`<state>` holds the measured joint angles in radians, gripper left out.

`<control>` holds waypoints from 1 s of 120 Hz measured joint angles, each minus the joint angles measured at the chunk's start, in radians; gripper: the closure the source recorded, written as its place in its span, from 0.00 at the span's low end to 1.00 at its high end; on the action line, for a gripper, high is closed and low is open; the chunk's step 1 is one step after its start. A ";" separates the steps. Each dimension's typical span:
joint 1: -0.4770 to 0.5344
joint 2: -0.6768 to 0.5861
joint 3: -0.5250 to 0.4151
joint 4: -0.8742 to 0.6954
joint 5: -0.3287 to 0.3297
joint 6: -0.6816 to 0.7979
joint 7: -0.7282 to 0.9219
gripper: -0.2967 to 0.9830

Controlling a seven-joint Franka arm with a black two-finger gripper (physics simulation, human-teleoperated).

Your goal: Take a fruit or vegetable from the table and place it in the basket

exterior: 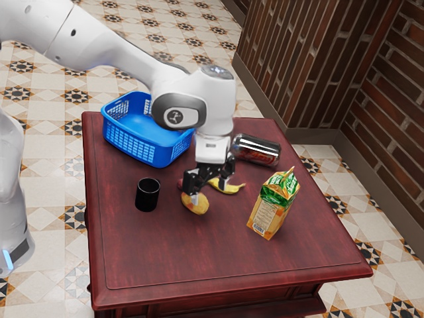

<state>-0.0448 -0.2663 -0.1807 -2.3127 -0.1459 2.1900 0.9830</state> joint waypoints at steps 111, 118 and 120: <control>0.037 0.083 0.000 0.114 0.090 -0.222 -0.102 0.23; 0.037 0.090 0.000 0.112 0.090 -0.220 -0.105 0.23; 0.037 0.091 0.000 0.112 0.090 -0.219 -0.106 0.23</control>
<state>-0.0082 -0.1756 -0.1810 -2.2009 -0.0559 1.9710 0.8774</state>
